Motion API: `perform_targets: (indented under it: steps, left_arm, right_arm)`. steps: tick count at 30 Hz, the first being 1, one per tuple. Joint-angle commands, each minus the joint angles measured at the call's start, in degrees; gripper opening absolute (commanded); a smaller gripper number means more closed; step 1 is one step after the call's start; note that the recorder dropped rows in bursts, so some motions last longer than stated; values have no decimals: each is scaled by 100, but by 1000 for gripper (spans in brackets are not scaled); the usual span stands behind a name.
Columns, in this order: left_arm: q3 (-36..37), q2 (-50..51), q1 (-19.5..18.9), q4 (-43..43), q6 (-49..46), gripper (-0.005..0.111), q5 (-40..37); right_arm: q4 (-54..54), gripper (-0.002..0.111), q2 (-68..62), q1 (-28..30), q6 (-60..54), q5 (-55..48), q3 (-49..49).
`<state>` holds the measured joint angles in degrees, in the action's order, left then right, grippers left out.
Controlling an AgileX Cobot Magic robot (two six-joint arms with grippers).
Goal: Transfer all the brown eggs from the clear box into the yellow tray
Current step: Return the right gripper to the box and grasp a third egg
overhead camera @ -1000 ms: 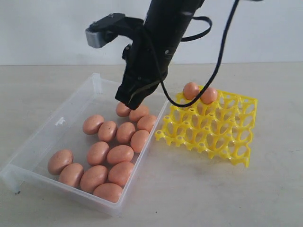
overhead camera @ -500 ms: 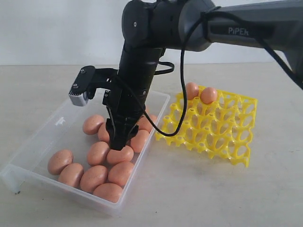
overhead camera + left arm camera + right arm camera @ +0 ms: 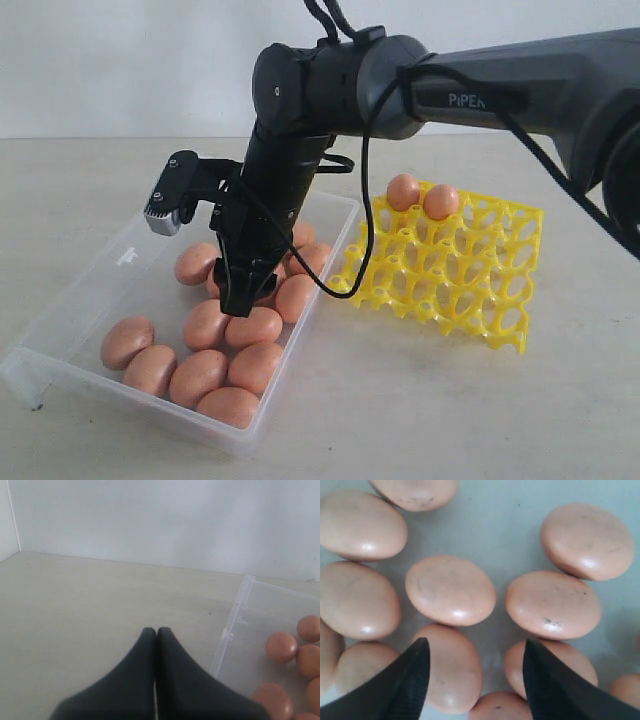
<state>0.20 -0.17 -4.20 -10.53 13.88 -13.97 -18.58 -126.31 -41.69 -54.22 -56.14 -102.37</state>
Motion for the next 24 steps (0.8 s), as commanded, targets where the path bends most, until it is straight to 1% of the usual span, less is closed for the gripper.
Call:
perform_targets:
  steps: [1,6,14,15,18,19,24]
  left_arm:
    - [-20,17,28,10,-38,-4,48]
    - [-20,17,28,10,-38,-4,48]
    - [-20,17,28,10,-38,-4,58]
    - [-20,17,28,10,-38,-4,58]
    - [-20,17,28,10,-38,-4,58]
    - [-20,17,28,10,-38,-4,58]
    - [-20,17,28,10,-38,-4,46]
  right_arm:
    - [-48,54,-158,-8,117,76,-25]
    - [-21,54,-214,-8,392,36,-25]
    - [-34,54,-223,-8,636,-378,-25]
    - [-34,56,-223,-8,636,-410,-25]
    - [49,67,-223,-8,660,-472,-25]
    - [80,68,-223,-8,660,-433,-25]
    - [161,68,-223,-8,725,-292,-25]
